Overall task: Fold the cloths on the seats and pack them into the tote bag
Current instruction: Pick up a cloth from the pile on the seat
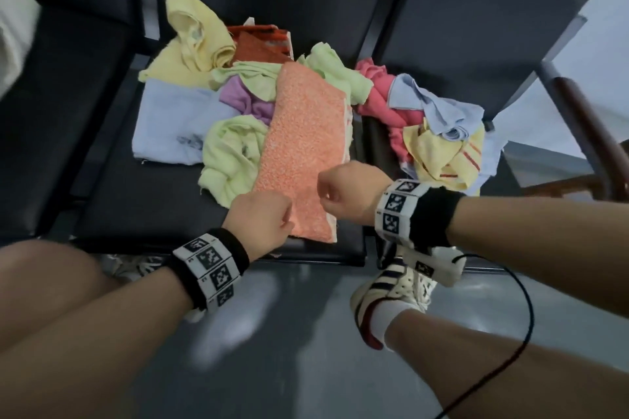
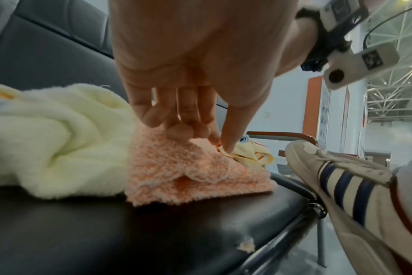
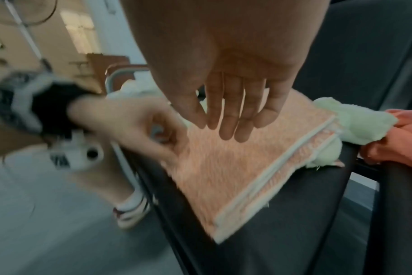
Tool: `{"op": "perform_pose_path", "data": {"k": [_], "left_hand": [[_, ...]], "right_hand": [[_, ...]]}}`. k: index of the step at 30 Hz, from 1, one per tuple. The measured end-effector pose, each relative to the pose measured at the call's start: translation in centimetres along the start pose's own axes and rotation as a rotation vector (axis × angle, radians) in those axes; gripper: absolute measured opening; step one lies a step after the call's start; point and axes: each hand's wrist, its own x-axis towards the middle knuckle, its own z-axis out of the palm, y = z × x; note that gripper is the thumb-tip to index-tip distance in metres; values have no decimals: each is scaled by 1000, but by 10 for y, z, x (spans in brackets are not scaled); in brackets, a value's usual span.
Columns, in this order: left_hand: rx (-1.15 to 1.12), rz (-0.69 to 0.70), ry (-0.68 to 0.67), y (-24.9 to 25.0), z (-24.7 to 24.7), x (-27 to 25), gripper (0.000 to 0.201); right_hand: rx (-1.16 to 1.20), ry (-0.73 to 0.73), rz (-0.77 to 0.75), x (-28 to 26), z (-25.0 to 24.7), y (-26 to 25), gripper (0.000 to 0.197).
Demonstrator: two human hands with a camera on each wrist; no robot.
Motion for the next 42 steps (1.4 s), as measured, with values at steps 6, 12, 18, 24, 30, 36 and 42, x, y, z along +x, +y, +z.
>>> {"op": "perform_pose_path", "data": {"k": [6,12,18,24,30,36,42], "left_hand": [[96,127,15,-17,4,-5,15],[191,231,18,-31,21,-7,30],[232,241,-13,-32,21,-11,33],[218,231,9,-30,21,-19,28],[183,307,60,-31,20,-25,20],[104,304,19,-27,22,-23,25],[37,190,-143,-30,25,-20,46]], "right_hand": [[-238,-151,-120,19,51,-7,38],[-232,-158,-108,23,79,-6,59],[-190,-143,-111,28,83,-7,43],[-52,-108,-143,18,87,0,37],[14,-59,-183,6,98,17,33],[-5,-86,-160,2,99,19,38],[36,-128,-143,0,99,12,42]]}}
